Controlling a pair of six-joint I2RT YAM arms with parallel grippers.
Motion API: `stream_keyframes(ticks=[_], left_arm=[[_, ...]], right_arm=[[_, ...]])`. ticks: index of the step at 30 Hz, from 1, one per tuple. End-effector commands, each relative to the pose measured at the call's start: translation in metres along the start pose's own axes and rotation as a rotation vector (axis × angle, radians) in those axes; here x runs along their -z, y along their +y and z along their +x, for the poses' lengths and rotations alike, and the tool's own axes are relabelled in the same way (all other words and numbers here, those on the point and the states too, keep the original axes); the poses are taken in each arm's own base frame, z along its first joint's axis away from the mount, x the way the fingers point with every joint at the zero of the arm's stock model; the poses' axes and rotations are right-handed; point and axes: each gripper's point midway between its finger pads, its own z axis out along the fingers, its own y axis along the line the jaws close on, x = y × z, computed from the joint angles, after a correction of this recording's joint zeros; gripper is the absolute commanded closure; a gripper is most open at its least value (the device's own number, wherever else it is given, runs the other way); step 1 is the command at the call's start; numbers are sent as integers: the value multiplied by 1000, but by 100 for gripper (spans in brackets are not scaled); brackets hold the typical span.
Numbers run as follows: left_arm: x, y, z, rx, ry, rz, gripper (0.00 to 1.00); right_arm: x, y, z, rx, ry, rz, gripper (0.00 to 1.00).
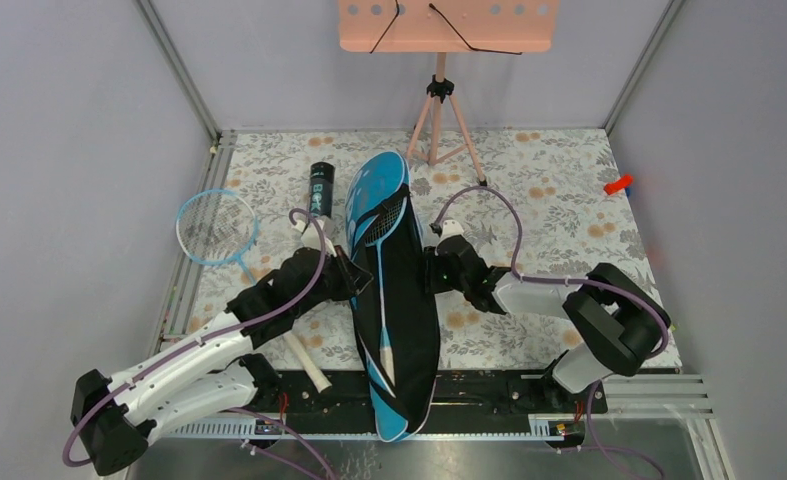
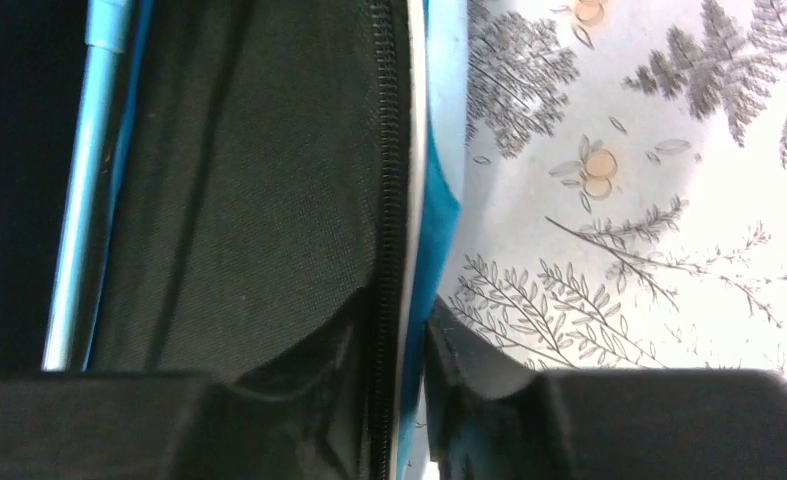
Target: Pack up the badminton gear
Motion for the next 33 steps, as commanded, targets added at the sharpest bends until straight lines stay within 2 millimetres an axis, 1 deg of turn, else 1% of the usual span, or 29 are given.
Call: stream_keyframes(ticks=[1, 3, 4, 5, 8, 10, 13, 15, 16, 18, 20, 21, 22, 23, 24, 25, 26, 27, 28, 30, 32, 33], left_arm=[[9, -21, -31, 45, -132, 79, 100], [9, -15, -32, 34, -138, 52, 100], [9, -12, -32, 27, -140, 39, 100], [9, -10, -32, 18, -139, 26, 100], [7, -6, -29, -5, -125, 4, 100], [4, -6, -27, -35, -112, 12, 100], [-6, -5, -20, -83, -80, 4, 94], [-12, -11, -16, -105, -52, 30, 92], [-15, -17, -13, -114, -34, 56, 90], [-19, -30, -8, -128, 1, 122, 86], [-24, -39, -4, -131, 19, 169, 78], [-27, -41, -3, -131, 20, 174, 71], [-28, -45, 0, -135, 38, 196, 62], [-29, -46, 1, -141, 43, 203, 52], [-29, -47, 0, -145, 43, 203, 39], [-29, -47, -2, -145, 38, 200, 21], [-28, -45, -3, -145, 31, 189, 7], [-26, -43, -6, -141, 19, 170, 2], [-24, -35, -9, -135, 5, 128, 1], [-16, -13, -19, -112, -40, 6, 1], [-4, 24, -30, -72, -103, -186, 1], [5, 48, -40, -41, -160, -307, 1]], right_arm=[[14, 32, -53, -26, -156, -114, 82], [31, 28, -64, 13, -184, -84, 97], [42, 25, -69, 29, -197, -65, 100], [52, 22, -73, 53, -205, -49, 100], [87, 22, -84, 102, -210, -38, 100], [108, 17, -78, 137, -169, -24, 100], [136, 16, -78, 155, -137, -22, 100], [151, 15, -78, 164, -123, -23, 100], [160, 12, -80, 167, -138, -13, 100], [171, 3, -80, 164, -158, 25, 100], [178, -7, -77, 166, -164, 64, 100], [181, -11, -77, 161, -163, 81, 100], [183, -13, -75, 164, -156, 91, 100], [184, -14, -75, 165, -153, 99, 100], [183, -16, -75, 169, -151, 108, 100], [182, -18, -73, 172, -147, 116, 100], [180, -21, -73, 170, -149, 133, 100], [177, -24, -72, 170, -150, 148, 100], [174, -26, -72, 170, -153, 158, 100], [169, -30, -72, 169, -159, 181, 100], [165, -31, -73, 163, -166, 189, 100], [164, -31, -73, 164, -171, 187, 100]])
